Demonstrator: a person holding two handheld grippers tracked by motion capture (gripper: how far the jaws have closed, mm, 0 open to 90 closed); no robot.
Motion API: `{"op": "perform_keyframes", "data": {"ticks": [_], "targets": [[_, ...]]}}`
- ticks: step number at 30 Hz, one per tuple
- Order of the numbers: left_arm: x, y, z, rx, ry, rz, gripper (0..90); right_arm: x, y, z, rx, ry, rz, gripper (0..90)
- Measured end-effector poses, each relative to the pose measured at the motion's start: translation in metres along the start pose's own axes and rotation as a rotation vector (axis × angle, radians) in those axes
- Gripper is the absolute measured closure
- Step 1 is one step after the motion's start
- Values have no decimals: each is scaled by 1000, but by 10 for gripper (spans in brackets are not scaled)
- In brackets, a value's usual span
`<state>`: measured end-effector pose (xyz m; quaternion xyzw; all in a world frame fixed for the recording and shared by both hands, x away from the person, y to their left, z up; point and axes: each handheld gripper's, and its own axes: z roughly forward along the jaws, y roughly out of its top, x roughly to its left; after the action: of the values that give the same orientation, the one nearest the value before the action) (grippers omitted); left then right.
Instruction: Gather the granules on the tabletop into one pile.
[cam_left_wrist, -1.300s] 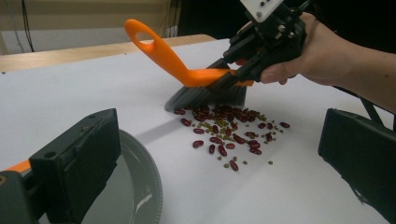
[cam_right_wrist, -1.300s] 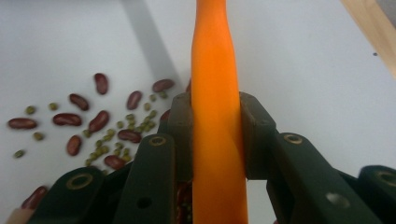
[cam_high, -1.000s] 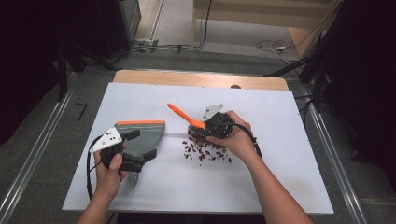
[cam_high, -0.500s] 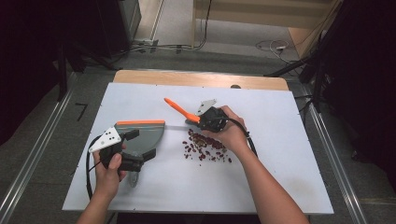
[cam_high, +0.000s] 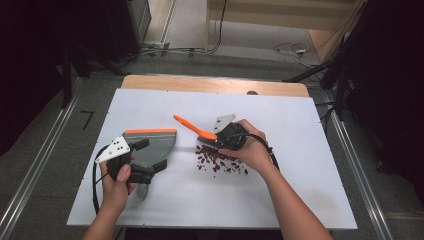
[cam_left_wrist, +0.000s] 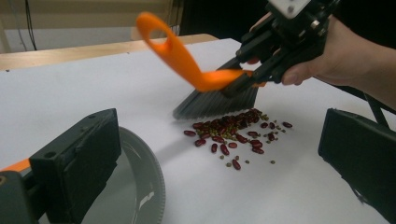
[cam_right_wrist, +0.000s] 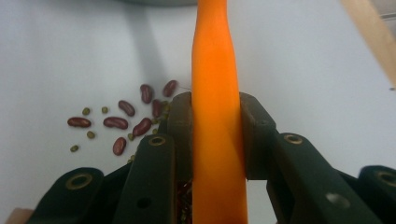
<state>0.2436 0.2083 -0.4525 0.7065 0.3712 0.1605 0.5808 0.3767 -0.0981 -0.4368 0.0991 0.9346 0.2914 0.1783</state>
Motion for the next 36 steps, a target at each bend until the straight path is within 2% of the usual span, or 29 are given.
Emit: {"op": "perform_keyframes", "data": {"ticks": [3, 6, 7, 8, 11, 15, 17, 20, 22, 23, 24, 33, 36], "targets": [[0, 0, 0, 3, 2, 2, 0, 4, 5, -15, -32, 4, 61, 689], [1, 0, 0, 0, 3, -3, 0, 15, 13, -26, -59, 36, 173, 689], [1, 0, -1, 1, 4, -3, 0, 23, 17, -27, -68, 65, 265, 689], [1, 0, -1, 0, 4, -2, 0, 23, 17, -27, -68, 65, 265, 689], [1, 0, -1, -5, 5, -5, 0, 35, 21, -20, -77, 119, 374, 689], [2, 1, -2, -5, 9, -4, 0, 47, 26, -1, -50, 193, 466, 690], [2, 1, -3, -6, 9, -7, 0, 50, 27, 8, -45, 203, 521, 690], [2, 1, -3, -9, 7, -10, 0, 51, 25, 21, -5, 169, 569, 690], [2, 1, -3, -8, 8, -8, 0, 47, 22, 23, -1, 127, 602, 689], [2, 1, -3, -9, 6, -8, 0, 43, 19, 24, 2, 123, 629, 689], [2, 1, -4, -9, 7, -8, 0, 41, 15, 24, 2, 104, 647, 689], [1, 1, -3, -4, 8, -4, 0, 24, -13, 16, 5, 42, 757, 682], [1, 1, -3, -2, 8, -3, 0, 19, -22, 12, 8, 14, 777, 681]]}}
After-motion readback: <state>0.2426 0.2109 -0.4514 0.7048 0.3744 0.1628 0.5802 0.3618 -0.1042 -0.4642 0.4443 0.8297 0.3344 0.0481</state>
